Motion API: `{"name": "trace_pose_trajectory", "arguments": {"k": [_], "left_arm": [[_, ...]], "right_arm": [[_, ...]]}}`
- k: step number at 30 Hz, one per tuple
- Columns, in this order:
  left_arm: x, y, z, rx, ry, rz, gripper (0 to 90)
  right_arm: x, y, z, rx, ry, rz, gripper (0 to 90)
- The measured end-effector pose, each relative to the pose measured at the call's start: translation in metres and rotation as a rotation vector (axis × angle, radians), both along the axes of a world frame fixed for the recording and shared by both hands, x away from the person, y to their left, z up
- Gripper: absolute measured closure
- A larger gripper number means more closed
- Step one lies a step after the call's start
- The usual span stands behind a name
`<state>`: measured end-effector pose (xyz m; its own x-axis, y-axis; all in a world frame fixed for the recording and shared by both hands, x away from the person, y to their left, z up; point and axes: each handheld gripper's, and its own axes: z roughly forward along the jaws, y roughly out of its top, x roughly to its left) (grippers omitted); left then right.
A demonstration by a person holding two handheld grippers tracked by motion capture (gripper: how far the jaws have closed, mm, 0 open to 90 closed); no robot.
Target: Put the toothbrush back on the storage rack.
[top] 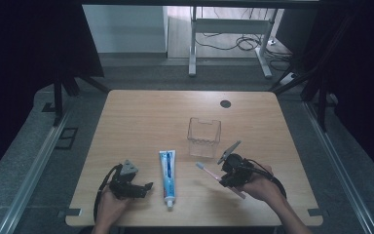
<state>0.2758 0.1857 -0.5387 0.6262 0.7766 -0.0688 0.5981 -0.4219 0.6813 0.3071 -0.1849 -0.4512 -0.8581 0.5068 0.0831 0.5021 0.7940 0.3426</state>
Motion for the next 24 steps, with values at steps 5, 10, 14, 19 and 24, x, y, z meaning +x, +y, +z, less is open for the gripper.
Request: {"name": "trace_pose_trajectory", "arguments": {"k": [5, 10, 14, 19, 24], "left_arm": [[0.0, -0.001, 0.0, 0.001, -0.001, 0.007, 12.6], [0.0, -0.002, 0.0, 0.006, -0.006, 0.001, 12.6], [0.0, -0.003, 0.0, 0.012, -0.008, -0.005, 12.6], [0.0, -0.003, 0.0, 0.014, -0.013, -0.008, 12.6], [0.0, -0.003, 0.0, 0.016, -0.014, -0.007, 12.6]], "right_arm": [[0.001, -0.003, 0.008, 0.023, -0.007, -0.006, 78.9], [0.003, -0.006, 0.016, 0.048, -0.011, -0.008, 79.0], [0.005, -0.008, 0.023, 0.063, -0.017, -0.011, 78.9], [0.008, -0.008, 0.032, 0.083, -0.029, -0.021, 79.0], [0.013, -0.008, 0.038, 0.102, -0.038, -0.037, 79.0]]}}
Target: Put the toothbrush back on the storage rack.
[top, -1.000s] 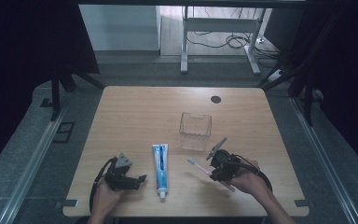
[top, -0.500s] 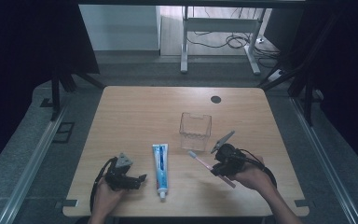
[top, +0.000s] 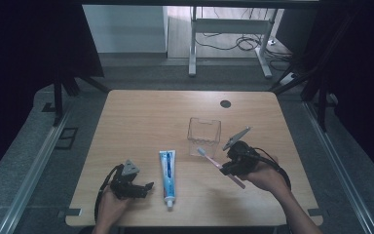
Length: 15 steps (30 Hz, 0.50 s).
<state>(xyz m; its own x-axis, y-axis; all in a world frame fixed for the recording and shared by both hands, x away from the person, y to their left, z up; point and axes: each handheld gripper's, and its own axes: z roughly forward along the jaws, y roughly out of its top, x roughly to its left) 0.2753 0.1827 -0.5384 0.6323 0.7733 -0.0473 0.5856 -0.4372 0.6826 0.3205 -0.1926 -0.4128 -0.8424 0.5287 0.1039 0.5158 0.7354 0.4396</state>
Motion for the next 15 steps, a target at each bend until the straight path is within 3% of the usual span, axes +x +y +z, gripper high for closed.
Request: {"name": "trace_pose_trajectory", "arguments": {"k": [15], "left_arm": [[0.0, -0.001, 0.0, 0.004, -0.002, -0.004, 12.6]], "right_arm": [[0.016, -0.002, 0.012, 0.053, -0.037, -0.043, 78.9]]}}
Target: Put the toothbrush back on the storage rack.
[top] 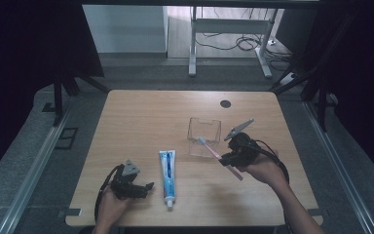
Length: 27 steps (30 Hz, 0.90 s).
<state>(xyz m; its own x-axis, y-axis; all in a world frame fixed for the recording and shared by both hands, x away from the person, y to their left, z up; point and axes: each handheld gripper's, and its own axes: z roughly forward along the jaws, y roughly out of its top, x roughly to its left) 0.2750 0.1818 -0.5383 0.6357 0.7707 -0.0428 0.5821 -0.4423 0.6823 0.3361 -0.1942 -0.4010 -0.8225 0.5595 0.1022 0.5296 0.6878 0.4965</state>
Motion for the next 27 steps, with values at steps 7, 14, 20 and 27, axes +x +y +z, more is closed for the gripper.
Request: {"name": "trace_pose_trajectory", "arguments": {"k": [7, 14, 20, 27], "left_arm": [[0.0, 0.0, -0.001, -0.001, 0.004, -0.012, 12.7], [0.0, 0.0, -0.001, 0.003, 0.001, -0.009, 12.6], [0.0, -0.001, -0.001, 0.009, 0.003, -0.015, 12.6], [0.0, -0.001, -0.001, 0.01, 0.0, -0.016, 12.6]], "right_arm": [[0.008, 0.002, 0.003, 0.025, -0.013, -0.019, 79.0], [0.016, 0.006, 0.004, 0.053, -0.025, -0.039, 78.9], [0.022, 0.01, 0.005, 0.082, -0.039, -0.05, 79.0], [0.029, 0.015, 0.004, 0.106, -0.05, -0.066, 78.9]]}}
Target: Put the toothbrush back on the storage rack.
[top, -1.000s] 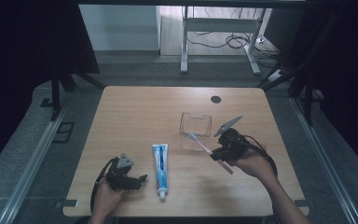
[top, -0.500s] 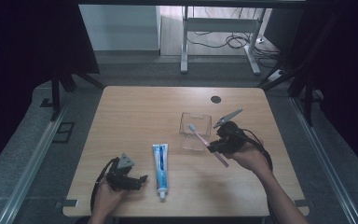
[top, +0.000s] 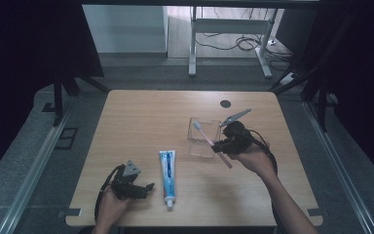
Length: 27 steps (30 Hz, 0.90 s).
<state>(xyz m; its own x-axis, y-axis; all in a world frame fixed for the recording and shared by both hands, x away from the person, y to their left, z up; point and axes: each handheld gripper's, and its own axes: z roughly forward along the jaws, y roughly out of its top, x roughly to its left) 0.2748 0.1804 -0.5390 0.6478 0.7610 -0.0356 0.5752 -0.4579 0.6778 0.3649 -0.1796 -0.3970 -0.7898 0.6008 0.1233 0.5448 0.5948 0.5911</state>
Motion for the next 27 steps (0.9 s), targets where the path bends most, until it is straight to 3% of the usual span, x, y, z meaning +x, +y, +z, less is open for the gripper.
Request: {"name": "trace_pose_trajectory", "arguments": {"k": [27], "left_arm": [[0.0, -0.002, -0.001, 0.011, 0.006, -0.013, 12.7]], "right_arm": [[0.025, 0.021, -0.006, 0.099, -0.048, -0.039, 78.9]]}}
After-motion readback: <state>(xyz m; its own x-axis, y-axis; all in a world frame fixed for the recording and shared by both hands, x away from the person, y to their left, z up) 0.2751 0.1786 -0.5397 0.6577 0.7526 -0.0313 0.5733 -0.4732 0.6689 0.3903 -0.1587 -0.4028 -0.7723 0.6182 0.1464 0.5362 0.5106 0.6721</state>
